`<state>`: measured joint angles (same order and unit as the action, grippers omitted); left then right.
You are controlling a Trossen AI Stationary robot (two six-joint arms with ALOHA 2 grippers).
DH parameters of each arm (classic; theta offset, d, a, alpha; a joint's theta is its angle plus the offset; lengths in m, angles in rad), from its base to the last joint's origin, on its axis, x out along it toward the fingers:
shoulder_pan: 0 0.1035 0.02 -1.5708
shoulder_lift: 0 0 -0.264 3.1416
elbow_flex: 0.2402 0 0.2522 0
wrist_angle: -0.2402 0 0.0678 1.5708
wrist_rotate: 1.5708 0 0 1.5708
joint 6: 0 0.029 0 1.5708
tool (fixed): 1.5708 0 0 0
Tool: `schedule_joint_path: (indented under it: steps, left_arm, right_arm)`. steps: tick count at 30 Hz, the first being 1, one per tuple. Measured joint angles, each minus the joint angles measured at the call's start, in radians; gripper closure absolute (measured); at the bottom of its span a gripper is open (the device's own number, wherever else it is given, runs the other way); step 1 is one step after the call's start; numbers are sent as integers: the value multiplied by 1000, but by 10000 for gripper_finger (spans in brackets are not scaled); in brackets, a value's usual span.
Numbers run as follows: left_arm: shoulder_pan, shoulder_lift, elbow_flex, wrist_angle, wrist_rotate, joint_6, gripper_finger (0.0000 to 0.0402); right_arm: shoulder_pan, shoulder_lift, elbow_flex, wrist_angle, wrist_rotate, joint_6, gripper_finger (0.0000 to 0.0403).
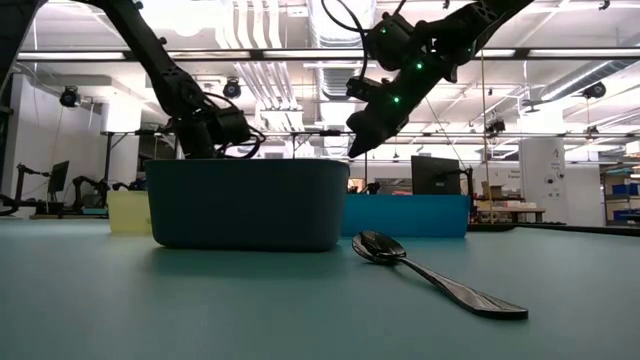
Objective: Sort silverware by color (type)
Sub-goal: Adjust the blue spoon in the green bin
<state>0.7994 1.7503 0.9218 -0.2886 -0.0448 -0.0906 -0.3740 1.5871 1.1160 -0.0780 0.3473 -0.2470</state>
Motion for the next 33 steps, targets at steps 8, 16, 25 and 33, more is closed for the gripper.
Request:
schedule_joint_path:
  steps: [8, 16, 25, 33]
  left_arm:
    - [0, -3, 1, 1, 0, -3, 396]
    - [0, -46, -2, -27, 1, 2, 400]
    - [0, -189, -2, -53, 1, 30, 401]
    - [0, -315, -1, -265, 20, 129, 401]
  right_arm:
    - [0, 0, 0, 0, 0, -7, 303]
    - [0, 0, 0, 0, 0, -7, 303]
    - [0, 0, 0, 0, 0, -7, 303]
    - [0, 0, 0, 0, 0, -8, 303]
